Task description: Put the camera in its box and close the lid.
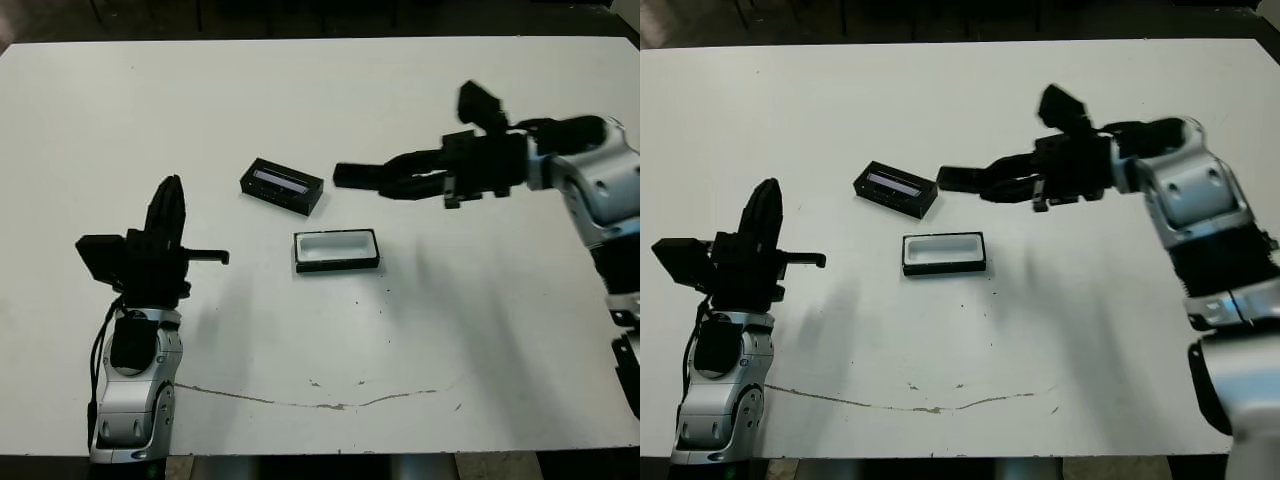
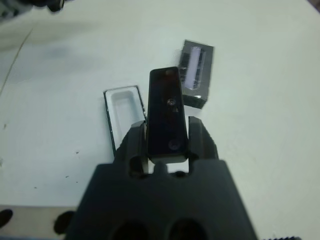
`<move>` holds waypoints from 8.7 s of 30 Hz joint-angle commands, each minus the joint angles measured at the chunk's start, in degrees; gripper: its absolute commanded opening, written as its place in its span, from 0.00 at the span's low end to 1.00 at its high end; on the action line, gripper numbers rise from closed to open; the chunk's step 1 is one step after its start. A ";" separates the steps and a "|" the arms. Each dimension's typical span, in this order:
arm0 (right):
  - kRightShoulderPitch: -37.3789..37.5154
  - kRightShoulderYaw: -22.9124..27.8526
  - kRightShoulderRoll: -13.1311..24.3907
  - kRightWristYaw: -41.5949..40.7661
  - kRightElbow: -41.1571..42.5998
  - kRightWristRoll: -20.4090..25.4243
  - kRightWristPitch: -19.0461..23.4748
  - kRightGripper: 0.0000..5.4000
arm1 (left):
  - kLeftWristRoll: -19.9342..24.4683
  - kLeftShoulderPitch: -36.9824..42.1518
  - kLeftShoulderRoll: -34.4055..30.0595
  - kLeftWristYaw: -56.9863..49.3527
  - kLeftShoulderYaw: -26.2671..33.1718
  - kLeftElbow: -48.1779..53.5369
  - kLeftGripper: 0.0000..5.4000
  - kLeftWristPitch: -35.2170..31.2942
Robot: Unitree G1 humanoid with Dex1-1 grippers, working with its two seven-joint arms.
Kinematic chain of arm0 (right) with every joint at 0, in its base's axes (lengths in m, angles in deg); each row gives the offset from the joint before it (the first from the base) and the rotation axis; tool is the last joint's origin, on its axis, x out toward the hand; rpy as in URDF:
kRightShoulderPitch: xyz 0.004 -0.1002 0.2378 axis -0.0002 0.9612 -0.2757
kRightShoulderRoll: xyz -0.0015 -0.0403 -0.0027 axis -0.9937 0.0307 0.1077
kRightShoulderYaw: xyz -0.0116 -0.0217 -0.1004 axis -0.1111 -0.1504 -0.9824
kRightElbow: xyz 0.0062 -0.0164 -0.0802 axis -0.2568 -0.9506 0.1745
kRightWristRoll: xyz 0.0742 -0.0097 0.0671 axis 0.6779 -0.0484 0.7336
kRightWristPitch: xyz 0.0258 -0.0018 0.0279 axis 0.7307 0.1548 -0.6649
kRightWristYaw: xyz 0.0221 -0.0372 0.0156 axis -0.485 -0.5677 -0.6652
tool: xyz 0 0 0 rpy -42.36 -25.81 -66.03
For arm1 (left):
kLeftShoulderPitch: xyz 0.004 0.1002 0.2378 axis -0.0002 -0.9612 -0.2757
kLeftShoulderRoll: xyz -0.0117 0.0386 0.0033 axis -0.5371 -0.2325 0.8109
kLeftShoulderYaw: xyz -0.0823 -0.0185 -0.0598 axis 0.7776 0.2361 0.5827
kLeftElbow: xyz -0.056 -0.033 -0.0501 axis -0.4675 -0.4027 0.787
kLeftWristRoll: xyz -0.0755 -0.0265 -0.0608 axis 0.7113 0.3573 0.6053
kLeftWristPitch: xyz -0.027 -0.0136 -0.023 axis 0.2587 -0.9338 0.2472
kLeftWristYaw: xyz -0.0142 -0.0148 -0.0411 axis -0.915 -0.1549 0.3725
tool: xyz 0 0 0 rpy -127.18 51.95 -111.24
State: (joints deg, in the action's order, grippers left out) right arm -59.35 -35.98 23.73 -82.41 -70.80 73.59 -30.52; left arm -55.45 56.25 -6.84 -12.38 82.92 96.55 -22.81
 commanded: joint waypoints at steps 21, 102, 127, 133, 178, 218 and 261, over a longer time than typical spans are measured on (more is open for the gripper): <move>0.43 -5.25 -4.19 -9.66 -6.89 -9.17 -7.53 0.12 | -0.30 -0.25 -0.44 -0.13 -0.31 -0.22 0.00 -1.32; 9.90 13.44 -7.55 21.53 25.14 -7.64 7.23 0.96 | -0.28 -1.22 0.72 -0.75 -0.76 -0.72 0.00 -0.23; 35.16 5.07 -13.72 49.16 28.98 -23.32 -13.88 0.11 | 0.29 -1.00 0.13 -0.43 -0.49 -0.41 0.00 -0.61; 36.15 3.04 -13.80 47.99 27.94 -24.35 -12.46 0.00 | 0.19 -1.12 0.00 -0.56 -0.69 -0.08 0.00 -0.71; 42.42 29.53 -9.22 46.12 42.36 3.00 -5.09 0.00 | 0.11 36.70 -37.42 33.35 -5.16 -3.64 0.00 -30.31; 50.43 32.67 -8.65 48.75 43.72 6.98 -4.15 0.00 | -28.66 72.84 -4.07 26.39 -26.76 -89.51 0.00 -4.12; 54.44 33.17 -9.85 52.35 48.56 8.96 -0.03 0.00 | -41.06 78.95 -7.23 61.33 -35.72 -90.35 0.00 -8.86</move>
State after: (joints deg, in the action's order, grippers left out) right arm -5.34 -2.50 14.16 -30.22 -21.77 82.14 -30.58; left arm -95.56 134.74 -13.25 47.04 47.86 6.14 -31.42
